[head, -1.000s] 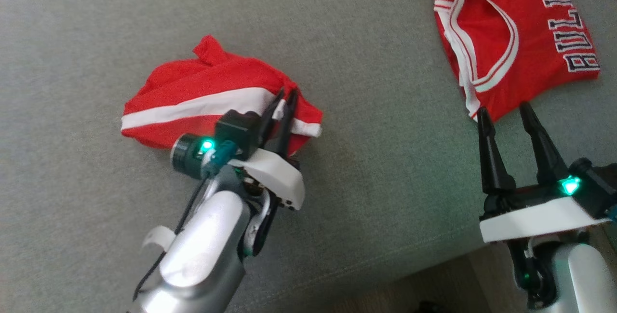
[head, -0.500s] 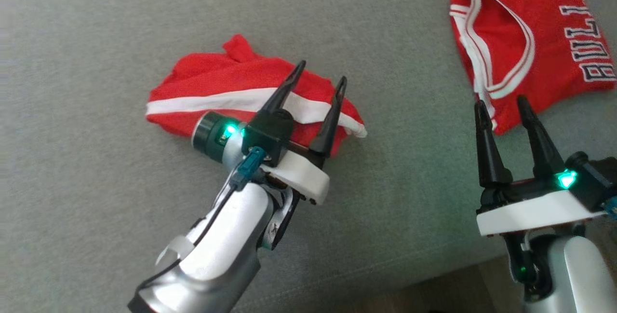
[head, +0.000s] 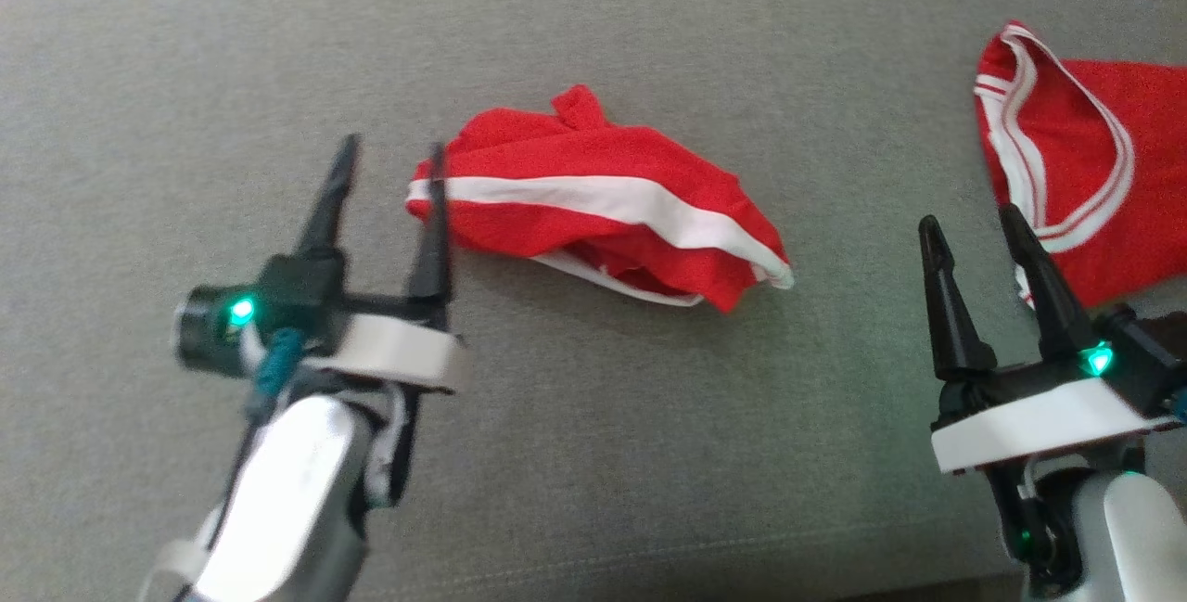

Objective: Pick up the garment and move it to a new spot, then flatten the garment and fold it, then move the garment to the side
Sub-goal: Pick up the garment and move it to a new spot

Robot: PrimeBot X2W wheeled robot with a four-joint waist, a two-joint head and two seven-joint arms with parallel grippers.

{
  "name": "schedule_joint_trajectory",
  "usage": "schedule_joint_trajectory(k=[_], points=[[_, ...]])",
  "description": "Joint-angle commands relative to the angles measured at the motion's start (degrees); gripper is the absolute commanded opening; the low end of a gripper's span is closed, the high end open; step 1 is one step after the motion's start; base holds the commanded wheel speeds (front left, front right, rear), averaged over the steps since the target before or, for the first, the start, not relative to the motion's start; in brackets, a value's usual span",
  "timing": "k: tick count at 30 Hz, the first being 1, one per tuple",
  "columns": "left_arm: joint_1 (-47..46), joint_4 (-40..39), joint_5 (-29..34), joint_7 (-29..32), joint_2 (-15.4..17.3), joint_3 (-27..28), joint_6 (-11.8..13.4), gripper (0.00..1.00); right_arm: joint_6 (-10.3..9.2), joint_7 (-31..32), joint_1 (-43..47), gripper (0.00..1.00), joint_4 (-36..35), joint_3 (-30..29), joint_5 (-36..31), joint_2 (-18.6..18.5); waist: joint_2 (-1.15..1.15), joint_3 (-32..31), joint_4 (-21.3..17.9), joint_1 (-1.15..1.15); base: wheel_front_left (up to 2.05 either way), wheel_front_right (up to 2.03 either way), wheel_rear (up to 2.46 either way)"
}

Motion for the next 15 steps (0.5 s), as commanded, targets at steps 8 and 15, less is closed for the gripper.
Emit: schedule_joint_trajectory(k=[8,15], points=[[4.02,-5.39,-0.93,-0.29,5.01,9.74,-2.56,1.00,0.37,1.49,1.29,1.00,-3.22,0.35,-0.48,-1.38,0.00,-1.92,4.20,0.00,0.00,0.00,0.00],[8.58,-6.02,-0.47,-0.29,7.38,13.42,-5.41,1.00,0.37,2.38,2.46,1.00,-3.53,0.20,-0.68,-1.93,0.00,-3.02,4.84,0.00,0.00,0.00,0.00]])
